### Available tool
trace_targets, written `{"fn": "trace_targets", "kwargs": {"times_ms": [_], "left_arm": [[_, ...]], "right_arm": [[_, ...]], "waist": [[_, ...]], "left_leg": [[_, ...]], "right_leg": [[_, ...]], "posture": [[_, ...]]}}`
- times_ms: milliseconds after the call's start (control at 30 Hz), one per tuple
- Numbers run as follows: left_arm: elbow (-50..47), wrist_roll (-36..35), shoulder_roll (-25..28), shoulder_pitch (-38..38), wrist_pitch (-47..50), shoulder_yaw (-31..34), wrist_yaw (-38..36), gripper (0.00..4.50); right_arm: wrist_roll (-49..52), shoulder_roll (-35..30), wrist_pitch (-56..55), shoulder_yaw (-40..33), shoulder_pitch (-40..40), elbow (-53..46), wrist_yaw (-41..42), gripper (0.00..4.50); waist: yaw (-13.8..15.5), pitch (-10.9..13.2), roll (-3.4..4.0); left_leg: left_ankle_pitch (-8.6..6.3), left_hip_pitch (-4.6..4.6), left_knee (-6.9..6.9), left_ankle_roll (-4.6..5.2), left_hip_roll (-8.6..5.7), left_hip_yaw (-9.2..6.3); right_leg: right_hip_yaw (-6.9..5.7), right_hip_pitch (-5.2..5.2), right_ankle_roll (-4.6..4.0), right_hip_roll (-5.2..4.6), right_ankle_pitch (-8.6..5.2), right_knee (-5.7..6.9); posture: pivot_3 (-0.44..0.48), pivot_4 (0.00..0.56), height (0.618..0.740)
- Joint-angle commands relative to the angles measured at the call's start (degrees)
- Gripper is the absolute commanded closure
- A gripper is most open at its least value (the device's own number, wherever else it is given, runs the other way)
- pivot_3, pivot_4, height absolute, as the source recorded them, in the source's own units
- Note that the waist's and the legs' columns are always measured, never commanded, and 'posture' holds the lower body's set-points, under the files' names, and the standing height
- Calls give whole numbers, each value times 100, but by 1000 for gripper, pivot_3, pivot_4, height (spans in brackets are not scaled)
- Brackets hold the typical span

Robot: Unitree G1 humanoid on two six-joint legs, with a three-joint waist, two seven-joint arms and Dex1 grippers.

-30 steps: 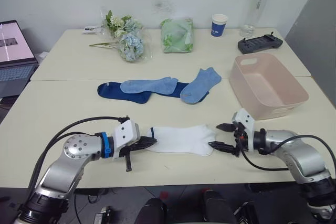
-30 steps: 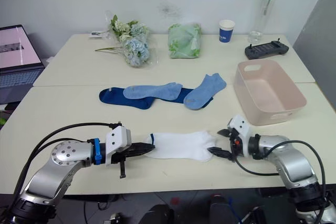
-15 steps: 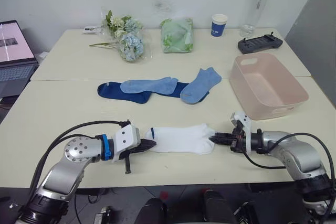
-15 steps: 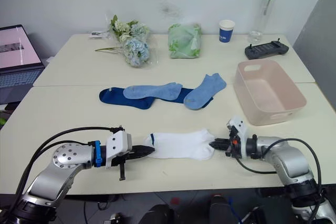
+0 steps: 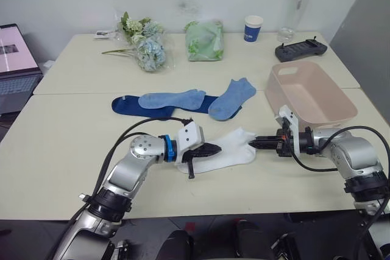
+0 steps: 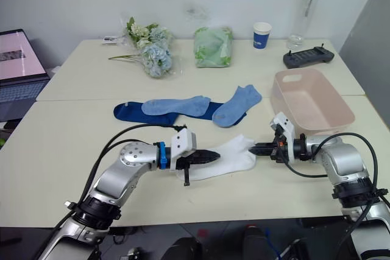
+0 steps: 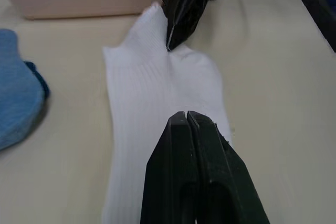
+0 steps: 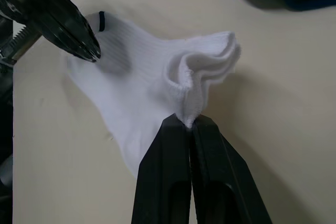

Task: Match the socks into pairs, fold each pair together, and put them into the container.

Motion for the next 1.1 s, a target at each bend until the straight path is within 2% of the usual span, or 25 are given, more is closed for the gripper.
{"fn": "trace_targets", "kwargs": {"times_ms": [33, 200, 300, 433, 533, 667, 800, 867, 933, 1000, 1100], "left_arm": [[564, 385, -56, -88, -408, -217, -6, 4500], [803, 571, -163, -55, -411, -320, 69, 4500], [723, 529, -153, 15, -351, -307, 10, 4500], [526, 397, -189, 105, -241, -206, 14, 4500], [458, 390, -205, 137, -184, -163, 39, 4500], [209, 226, -253, 277, -44, 39, 174, 4500], [-459, -167, -165, 499, 203, 455, 237, 4500], [-852, -392, -38, 588, 538, 653, 217, 4500], [-1572, -981, 335, 708, 1374, 1125, 151, 4500], [-2175, -1666, 843, 806, 2226, 1783, 94, 4500], [-2486, -2119, 1614, 1114, 2793, 2552, -26, 4500]], "right_arm": [[18, -3, -99, -43, -141, -69, 144, 4465], [214, -44, 137, -147, -135, -345, 207, 4465], [700, 57, 670, -371, -183, -591, 230, 4465], [1946, 620, 2040, -1006, -436, -799, -103, 4465], [2279, 962, 2423, -1202, -513, -873, -471, 4465], [2253, 1208, 2389, -1022, -403, -950, -698, 4465], [2085, 1241, 2165, -909, -435, -789, -718, 4465], [2067, 1310, 2132, -916, -504, -696, -776, 4465], [2013, 1382, 2035, -815, -586, -667, -768, 4465], [1972, 1447, 1969, -699, -646, -663, -752, 4465], [1935, 1549, 1935, -468, -706, -717, -724, 4465]], "waist": [[15, 0, 0], [42, -2, 2], [44, -2, 2], [41, -4, 4], [46, -4, 4], [50, -4, 5], [40, -3, 5], [38, -3, 4], [18, -3, 4], [-12, -1, 5], [-32, -1, 7]], "left_leg": [[0, 0, 1, 0, 0, 0], [0, 0, 8, 0, 5, -7], [0, 0, 9, 0, 6, -9], [0, 3, 8, 0, 10, -9], [0, 2, 7, 0, 11, -14], [0, -1, 7, 1, 9, -13], [0, -2, 7, 1, 9, -12], [-1, -2, 6, 1, 10, -12], [-1, -3, 6, 1, 10, -13], [-1, -3, 3, 2, 14, -11], [-2, 0, -2, 4, 17, -11]], "right_leg": [[-1, 0, 0, 0, 0, 1], [-1, 8, 1, -11, 1, -1], [-2, 8, 1, -11, 1, 0], [3, 7, 1, -11, 1, 2], [-1, 8, 1, -11, 1, 2], [1, 5, 1, -15, 1, -1], [1, 1, 1, -13, 1, 2], [1, 1, 1, -12, 1, 2], [0, 0, 1, -10, 1, 5], [4, -6, 1, -5, 1, 9], [1, -8, 1, 1, 0, 10]], "posture": [[0, 150, 740], [0, 150, 740], [0, 150, 740], [0, 150, 740], [0, 150, 740], [0, 150, 740], [0, 150, 740], [0, 150, 740], [0, 150, 740], [0, 150, 740], [0, 150, 740]]}}
